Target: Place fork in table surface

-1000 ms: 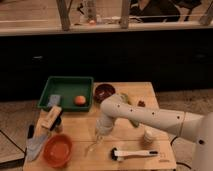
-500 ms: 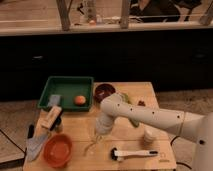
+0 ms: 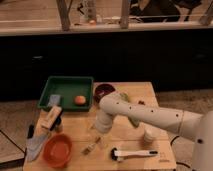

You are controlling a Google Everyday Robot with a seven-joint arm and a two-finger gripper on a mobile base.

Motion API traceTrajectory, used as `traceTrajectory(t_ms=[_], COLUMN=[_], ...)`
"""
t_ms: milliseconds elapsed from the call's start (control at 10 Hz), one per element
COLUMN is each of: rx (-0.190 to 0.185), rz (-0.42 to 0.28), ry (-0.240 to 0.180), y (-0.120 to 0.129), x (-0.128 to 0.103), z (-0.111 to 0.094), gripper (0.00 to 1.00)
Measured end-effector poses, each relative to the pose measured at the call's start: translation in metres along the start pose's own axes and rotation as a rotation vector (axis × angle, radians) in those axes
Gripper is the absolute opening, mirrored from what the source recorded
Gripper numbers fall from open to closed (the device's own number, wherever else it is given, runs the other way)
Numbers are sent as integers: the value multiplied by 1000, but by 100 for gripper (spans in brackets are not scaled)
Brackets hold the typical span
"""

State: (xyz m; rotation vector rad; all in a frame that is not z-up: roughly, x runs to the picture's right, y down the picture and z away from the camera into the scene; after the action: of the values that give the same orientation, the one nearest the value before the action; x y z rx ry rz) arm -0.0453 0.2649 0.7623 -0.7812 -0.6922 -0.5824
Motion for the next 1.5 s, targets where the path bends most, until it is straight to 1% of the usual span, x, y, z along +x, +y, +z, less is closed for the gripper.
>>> traceTrajectory(t_ms=[800, 1000, 1500], rx=[9, 2, 1], rz=[16, 19, 19], ry=[-5, -5, -5], y=[-6, -6, -5], x=[7, 8, 8], z=[-3, -3, -3], gripper=[80, 80, 80])
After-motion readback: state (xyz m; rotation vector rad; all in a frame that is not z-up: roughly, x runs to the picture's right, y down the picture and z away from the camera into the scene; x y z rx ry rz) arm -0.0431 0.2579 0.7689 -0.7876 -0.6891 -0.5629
